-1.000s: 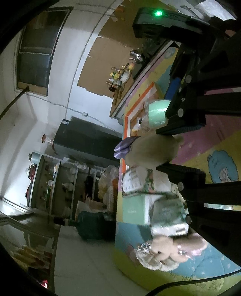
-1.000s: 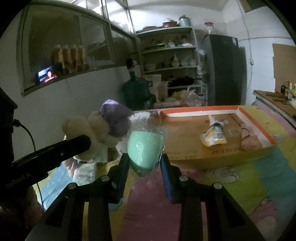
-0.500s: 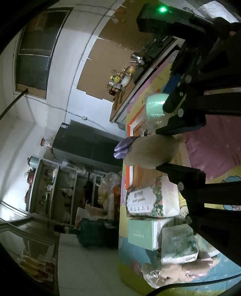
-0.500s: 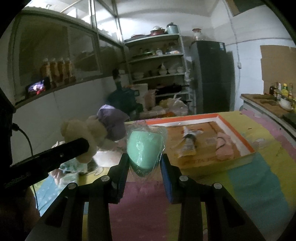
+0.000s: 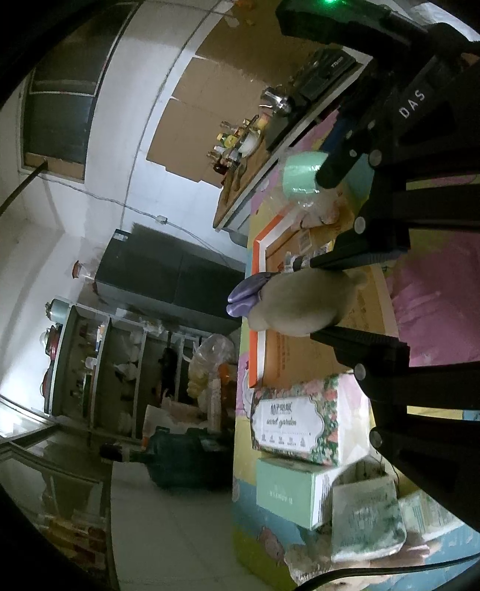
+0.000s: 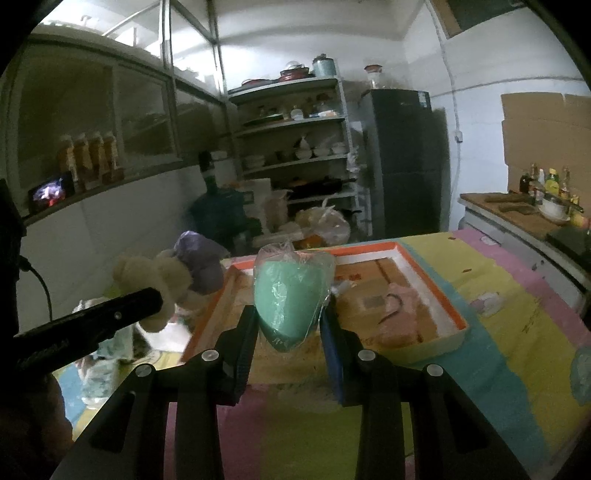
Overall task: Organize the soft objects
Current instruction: 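Lift the beige plush and mint-green ball and carry them over the tray with both grippers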
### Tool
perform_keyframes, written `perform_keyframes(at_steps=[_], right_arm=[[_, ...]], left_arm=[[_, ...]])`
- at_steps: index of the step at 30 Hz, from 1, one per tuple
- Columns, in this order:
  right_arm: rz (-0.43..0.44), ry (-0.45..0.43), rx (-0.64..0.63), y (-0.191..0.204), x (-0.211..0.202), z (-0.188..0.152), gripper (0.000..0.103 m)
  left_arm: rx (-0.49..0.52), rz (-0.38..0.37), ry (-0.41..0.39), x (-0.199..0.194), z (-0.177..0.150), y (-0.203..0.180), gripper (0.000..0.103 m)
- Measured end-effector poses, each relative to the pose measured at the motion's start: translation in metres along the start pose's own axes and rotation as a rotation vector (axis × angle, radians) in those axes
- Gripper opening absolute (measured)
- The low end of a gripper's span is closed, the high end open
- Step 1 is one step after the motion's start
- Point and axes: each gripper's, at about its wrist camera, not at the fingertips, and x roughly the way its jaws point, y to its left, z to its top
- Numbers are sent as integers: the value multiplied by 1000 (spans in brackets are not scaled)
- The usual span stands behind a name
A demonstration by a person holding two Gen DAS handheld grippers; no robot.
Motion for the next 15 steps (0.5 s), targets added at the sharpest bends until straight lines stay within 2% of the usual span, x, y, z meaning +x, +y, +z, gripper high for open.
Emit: perform_keyframes(at_steps=[15], right_arm=[[-28, 9, 10, -53, 27, 21, 35]], left_arm=[[-10, 67, 31, 51, 12, -17, 31]])
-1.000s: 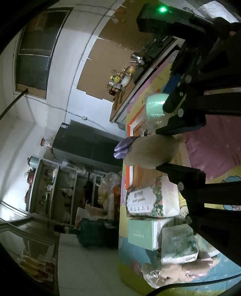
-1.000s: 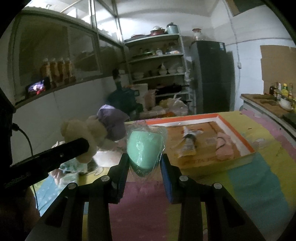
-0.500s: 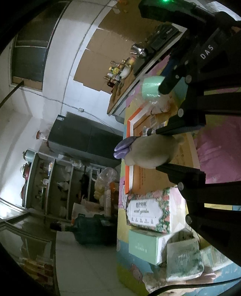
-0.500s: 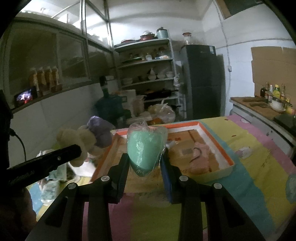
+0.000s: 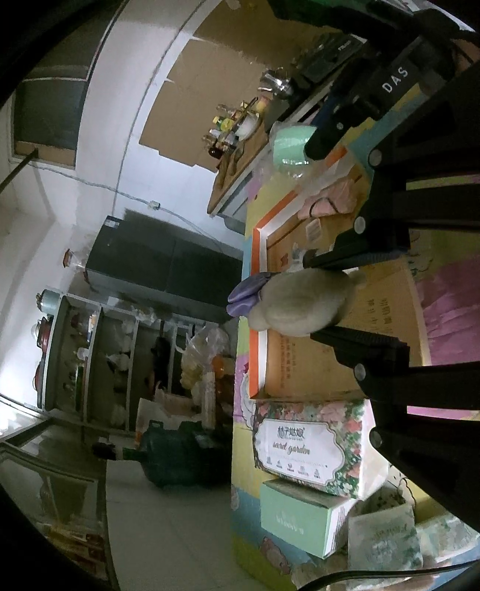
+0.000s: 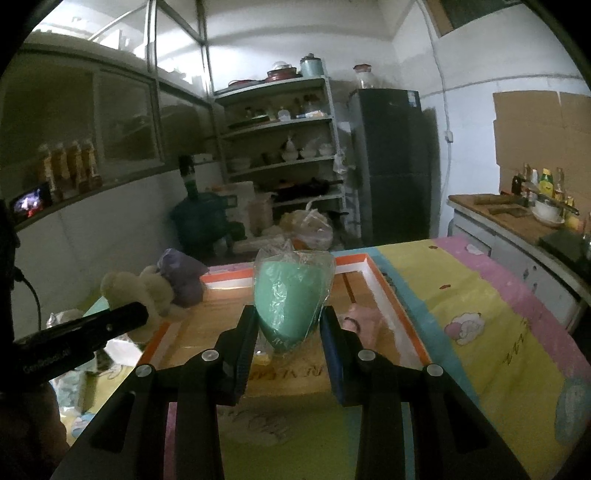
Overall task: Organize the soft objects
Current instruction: 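Lift the beige plush and mint-green ball and carry them over the tray with both grippers, then lower the beige plush and mint-green ball toward the tray with both grippers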
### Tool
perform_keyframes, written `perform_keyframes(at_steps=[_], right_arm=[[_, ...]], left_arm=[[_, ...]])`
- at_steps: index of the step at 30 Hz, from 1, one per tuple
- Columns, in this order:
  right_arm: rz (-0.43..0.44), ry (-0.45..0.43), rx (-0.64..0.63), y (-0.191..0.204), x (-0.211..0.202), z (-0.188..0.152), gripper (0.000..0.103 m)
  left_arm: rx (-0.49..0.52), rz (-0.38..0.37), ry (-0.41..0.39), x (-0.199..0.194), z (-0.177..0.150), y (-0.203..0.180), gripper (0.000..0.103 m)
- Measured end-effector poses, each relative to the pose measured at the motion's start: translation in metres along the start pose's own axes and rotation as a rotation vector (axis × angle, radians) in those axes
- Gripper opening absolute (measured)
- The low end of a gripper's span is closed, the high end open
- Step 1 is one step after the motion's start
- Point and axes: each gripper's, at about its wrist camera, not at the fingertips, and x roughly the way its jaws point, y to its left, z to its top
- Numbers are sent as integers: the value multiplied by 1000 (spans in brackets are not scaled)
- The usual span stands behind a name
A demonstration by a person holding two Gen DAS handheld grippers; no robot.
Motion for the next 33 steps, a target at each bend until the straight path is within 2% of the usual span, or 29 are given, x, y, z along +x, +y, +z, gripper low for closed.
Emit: perform_keyframes(at_steps=[15, 33], right_arm=[[18, 49, 4, -17, 39, 7, 35], [46, 108, 12, -22, 73, 7, 35]], left_arm=[[27, 114, 64, 50, 7, -6, 31], [38, 138, 121, 84, 4, -5, 31]])
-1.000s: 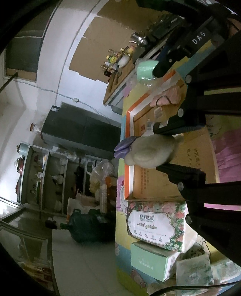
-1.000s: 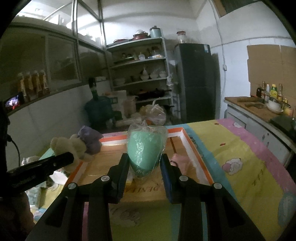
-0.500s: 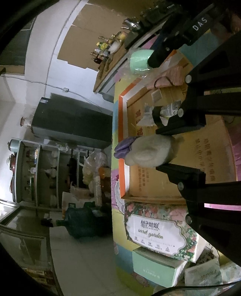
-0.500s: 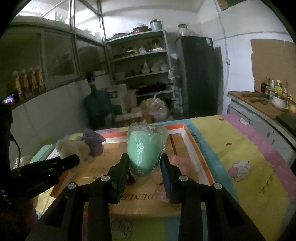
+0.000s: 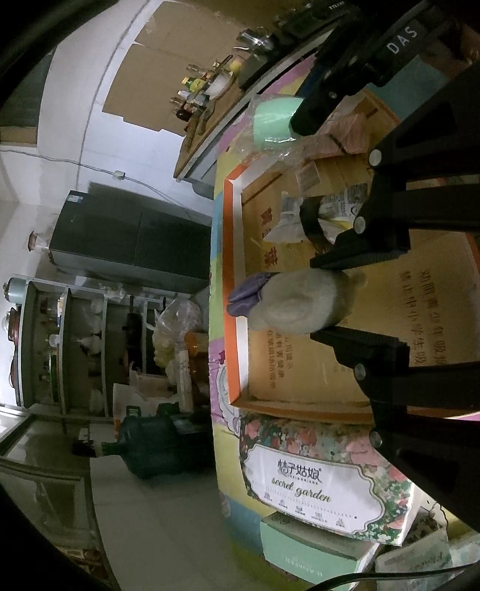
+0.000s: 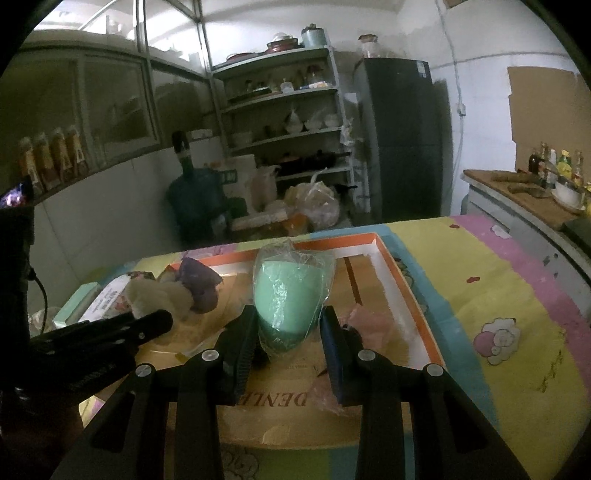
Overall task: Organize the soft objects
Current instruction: 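Lower the beige plush and mint-green ball toward the tray with both grippers, then open both grippers to drop the plush and ball into the tray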
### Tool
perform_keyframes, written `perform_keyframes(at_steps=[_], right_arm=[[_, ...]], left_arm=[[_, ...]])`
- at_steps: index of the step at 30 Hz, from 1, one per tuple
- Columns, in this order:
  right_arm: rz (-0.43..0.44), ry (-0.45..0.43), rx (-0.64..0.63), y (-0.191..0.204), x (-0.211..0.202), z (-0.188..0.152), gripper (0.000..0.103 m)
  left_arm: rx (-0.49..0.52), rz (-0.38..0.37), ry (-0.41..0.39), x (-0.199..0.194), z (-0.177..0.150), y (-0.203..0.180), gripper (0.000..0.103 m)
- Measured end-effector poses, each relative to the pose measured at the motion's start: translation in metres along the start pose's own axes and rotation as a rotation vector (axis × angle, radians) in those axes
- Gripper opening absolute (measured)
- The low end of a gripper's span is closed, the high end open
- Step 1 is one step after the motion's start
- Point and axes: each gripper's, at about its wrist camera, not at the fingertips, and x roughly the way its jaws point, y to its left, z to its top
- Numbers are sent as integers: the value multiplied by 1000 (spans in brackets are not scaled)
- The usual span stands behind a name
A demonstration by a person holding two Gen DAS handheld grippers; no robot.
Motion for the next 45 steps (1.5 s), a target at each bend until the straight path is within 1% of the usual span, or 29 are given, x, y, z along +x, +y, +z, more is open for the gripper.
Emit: perform_keyframes(at_steps=[11, 31, 35, 36, 37, 38, 39, 40, 42, 45], right_arm=[[15, 40, 17, -5, 12, -1, 35], [40, 127, 29, -6, 31, -8, 35], [55, 135, 37, -7, 33, -8, 39], [60, 134, 43, -8, 34, -8, 39], [64, 134, 49, -10, 34, -8, 39], [69, 134, 54, -11, 34, -8, 41], [70, 132, 56, -11, 33, -8, 42], [69, 130, 57, -12, 33, -9, 44], [70, 126, 56, -11, 31, -9, 57], [65, 117, 54, -9, 29, -9, 59]], left_arm=[[11, 4, 23, 9, -2, -2, 31], [27, 4, 33, 16, -2, 0, 32], [26, 6, 33, 17, -3, -2, 34], [28, 9, 28, 16, -3, -1, 37], [29, 9, 24, 15, -3, -2, 44], [27, 6, 17, 14, -3, -2, 49], [24, 5, 11, 13, -3, -2, 56], [22, 5, 4, 12, -3, -2, 61], [20, 11, -6, 10, -2, -2, 64], [18, 18, -13, 7, -1, -1, 64]])
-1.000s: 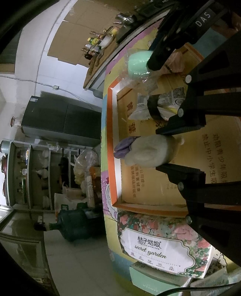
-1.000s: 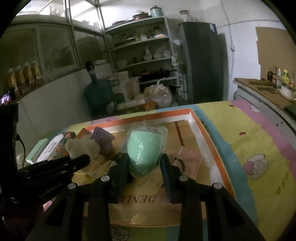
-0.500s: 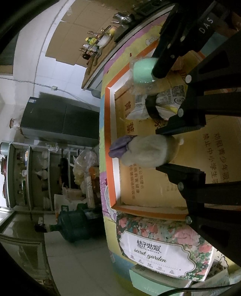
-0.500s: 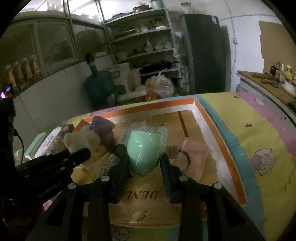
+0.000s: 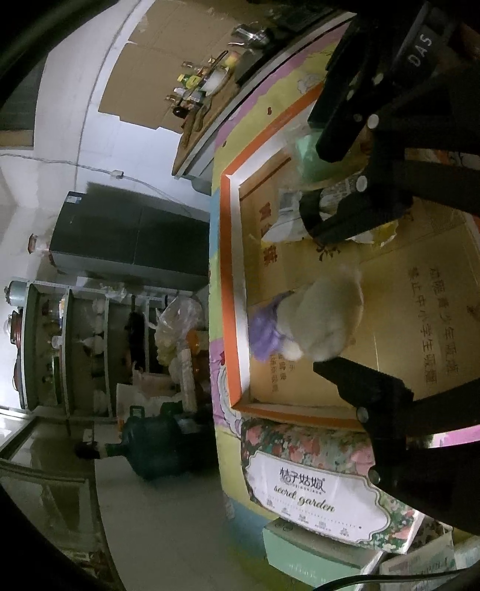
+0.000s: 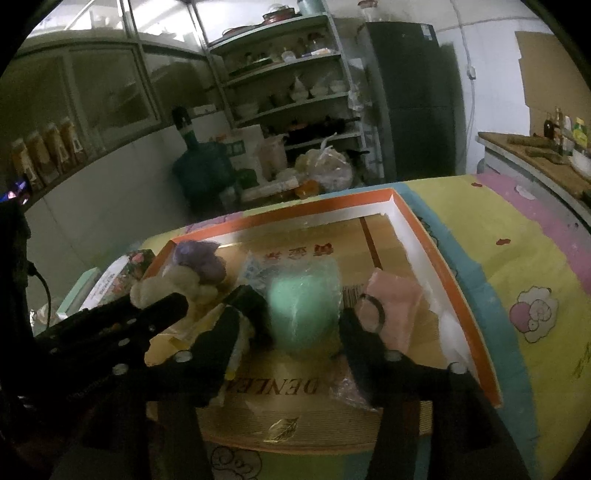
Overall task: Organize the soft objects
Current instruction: 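Open both grippers to drop the plush and ball into the tray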
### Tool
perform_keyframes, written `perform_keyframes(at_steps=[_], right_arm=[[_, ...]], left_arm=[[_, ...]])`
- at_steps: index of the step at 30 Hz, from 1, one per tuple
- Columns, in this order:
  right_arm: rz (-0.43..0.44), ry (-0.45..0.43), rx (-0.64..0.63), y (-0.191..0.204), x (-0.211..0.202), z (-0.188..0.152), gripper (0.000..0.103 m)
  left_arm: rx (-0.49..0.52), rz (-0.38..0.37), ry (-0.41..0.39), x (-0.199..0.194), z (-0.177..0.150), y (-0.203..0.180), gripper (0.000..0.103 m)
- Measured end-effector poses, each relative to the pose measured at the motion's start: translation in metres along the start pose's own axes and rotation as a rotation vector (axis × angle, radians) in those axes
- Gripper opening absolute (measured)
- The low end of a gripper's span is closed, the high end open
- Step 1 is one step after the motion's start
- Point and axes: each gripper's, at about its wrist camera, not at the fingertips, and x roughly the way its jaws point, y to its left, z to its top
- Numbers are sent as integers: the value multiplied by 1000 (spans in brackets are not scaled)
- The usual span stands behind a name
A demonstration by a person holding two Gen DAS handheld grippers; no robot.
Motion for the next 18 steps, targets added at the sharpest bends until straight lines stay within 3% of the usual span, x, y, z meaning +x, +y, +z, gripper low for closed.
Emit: perform_keyframes(at_steps=[12, 18], right_arm=[[-9, -39, 9, 0, -13, -1, 60], [-13, -59, 3, 3, -25, -2, 60]], left_arm=[[19, 17, -50, -19, 1, 1, 64], [24, 11, -74, -28, 1, 3, 72]])
